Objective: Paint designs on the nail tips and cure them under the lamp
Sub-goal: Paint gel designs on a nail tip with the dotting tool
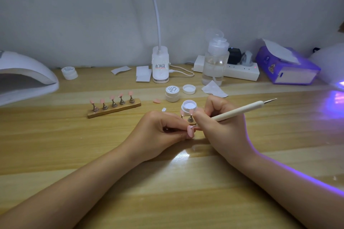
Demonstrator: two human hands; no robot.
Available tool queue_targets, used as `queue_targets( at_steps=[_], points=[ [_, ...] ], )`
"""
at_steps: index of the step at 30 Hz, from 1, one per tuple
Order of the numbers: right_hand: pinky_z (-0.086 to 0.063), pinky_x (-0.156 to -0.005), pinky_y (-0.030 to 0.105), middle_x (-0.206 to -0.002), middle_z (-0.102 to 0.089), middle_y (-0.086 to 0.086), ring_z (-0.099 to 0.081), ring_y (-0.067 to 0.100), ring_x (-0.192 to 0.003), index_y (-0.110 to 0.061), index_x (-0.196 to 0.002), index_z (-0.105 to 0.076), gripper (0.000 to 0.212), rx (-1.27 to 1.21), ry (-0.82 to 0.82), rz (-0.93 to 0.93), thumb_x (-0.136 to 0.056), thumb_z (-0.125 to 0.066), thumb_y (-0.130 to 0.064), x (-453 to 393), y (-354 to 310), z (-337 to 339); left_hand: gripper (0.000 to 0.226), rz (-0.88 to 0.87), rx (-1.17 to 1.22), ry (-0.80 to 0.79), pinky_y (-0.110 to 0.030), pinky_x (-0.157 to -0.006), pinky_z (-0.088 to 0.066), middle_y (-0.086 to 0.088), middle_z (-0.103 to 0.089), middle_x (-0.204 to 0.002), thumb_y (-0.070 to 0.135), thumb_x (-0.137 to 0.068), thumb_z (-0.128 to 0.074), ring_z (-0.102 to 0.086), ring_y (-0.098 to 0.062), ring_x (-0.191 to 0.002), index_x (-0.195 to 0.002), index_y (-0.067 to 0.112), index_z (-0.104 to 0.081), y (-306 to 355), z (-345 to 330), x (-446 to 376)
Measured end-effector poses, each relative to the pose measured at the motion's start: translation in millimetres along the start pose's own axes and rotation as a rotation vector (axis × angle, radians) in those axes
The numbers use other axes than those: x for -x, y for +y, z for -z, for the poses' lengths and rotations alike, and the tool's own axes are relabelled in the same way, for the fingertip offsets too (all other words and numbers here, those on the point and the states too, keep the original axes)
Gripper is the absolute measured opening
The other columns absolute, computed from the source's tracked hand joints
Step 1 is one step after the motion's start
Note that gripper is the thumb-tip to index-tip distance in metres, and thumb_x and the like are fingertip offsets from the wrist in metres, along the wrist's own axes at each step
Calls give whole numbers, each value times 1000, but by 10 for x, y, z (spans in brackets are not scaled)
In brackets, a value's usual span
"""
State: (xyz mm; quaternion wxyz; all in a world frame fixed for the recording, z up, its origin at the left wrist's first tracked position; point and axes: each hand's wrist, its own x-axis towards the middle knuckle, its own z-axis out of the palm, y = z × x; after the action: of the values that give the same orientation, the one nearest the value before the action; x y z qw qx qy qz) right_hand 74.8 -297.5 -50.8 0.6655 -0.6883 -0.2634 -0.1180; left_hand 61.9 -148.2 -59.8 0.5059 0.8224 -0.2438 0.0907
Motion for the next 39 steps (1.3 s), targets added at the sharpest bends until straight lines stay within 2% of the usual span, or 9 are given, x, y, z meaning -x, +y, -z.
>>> queue_targets(
  at_steps=[7, 13, 19, 29, 33, 39],
  points=[
    [-32, -45, 1, -33, -40, -14, -46, -5, -35, -16, -53, -32, 47, 3, -5, 4, -79, -58, 12, 0, 2, 5, 17, -1, -4, 4, -12, -70, -46, 12, -69, -78, 3, -74, -71, -62, 5, -74, -84, 17, -73, 1, -2, 2],
    [-31, -44, 2, -34, -37, -13, -47, -4, -35, -15, -53, -31, 47, 7, 14, -4, -79, -60, 10, -2, 14, 6, 14, 12, 0, 5, -14, -69, -46, 12, -69, -77, 9, -74, -70, -62, 3, -73, -84, 19, -73, 11, -2, 0],
    [-31, -44, 1, -32, -39, -14, -46, -6, -34, -17, -53, -31, 48, 21, 2, 10, -79, -59, 11, 3, 7, 4, 18, 7, -17, 3, -11, -69, -45, 14, -69, -76, 3, -74, -71, -61, 6, -72, -84, 18, -73, 9, -1, 2],
    [-31, -45, 1, -33, -41, -14, -46, -6, -35, -17, -53, -32, 47, 15, 6, 12, -79, -59, 12, 2, 9, 2, 16, 4, -20, 5, -13, -70, -46, 13, -69, -77, 7, -74, -71, -62, 5, -73, -83, 21, -72, 0, -1, -3],
    [-31, -45, 1, -33, -40, -14, -46, -6, -35, -17, -53, -32, 47, 20, 9, 8, -78, -60, 11, 4, 4, 0, 12, -1, -12, 9, -13, -69, -46, 14, -69, -77, 18, -73, -69, -62, 5, -73, -83, 21, -72, 2, -6, -4],
    [-31, -44, 1, -32, -38, -13, -45, -6, -34, -17, -53, -31, 48, 8, 6, 8, -79, -58, 13, 0, -5, -4, 13, 1, -13, 8, -14, -68, -46, 12, -69, -76, 10, -74, -71, -62, 4, -72, -84, 17, -74, -9, -2, 1]
  ],
)
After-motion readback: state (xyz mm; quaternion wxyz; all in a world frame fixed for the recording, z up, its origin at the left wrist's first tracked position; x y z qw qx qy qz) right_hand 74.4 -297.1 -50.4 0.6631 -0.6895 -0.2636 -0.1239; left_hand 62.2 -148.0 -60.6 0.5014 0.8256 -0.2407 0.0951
